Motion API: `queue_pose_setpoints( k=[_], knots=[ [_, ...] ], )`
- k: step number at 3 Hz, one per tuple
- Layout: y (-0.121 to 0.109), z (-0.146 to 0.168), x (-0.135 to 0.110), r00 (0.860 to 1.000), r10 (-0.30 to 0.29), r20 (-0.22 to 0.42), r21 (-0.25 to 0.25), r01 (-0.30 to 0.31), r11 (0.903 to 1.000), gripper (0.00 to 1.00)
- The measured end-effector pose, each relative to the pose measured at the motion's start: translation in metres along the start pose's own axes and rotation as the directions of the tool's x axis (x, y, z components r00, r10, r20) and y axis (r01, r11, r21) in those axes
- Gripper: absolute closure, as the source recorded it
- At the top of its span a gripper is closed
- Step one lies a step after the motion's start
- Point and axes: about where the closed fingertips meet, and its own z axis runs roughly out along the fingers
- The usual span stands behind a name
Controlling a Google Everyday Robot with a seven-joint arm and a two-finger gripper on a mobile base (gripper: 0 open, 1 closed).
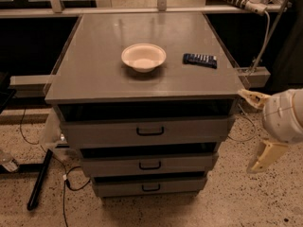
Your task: Open bottom drawer
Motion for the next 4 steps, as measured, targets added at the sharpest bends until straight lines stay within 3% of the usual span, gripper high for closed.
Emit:
queue_pose_setpoints(
  k=[1, 2, 3, 4],
  knots=[
    [0.005, 0.045, 0.018, 0.999, 0.023, 0.048, 0.015, -0.024, 0.9996, 0.00],
    [0.005, 0.045, 0.018, 0.999, 0.023, 0.048, 0.015, -0.024, 0.9996, 0.00],
    [0.028, 0.080, 0.017, 0.997, 0.034, 0.072, -0.036, -0.032, 0.9988, 0.00],
    [0.063, 0.136, 0.026, 0.995, 0.038, 0.097, -0.090, -0.029, 0.9955, 0.00]
  ],
)
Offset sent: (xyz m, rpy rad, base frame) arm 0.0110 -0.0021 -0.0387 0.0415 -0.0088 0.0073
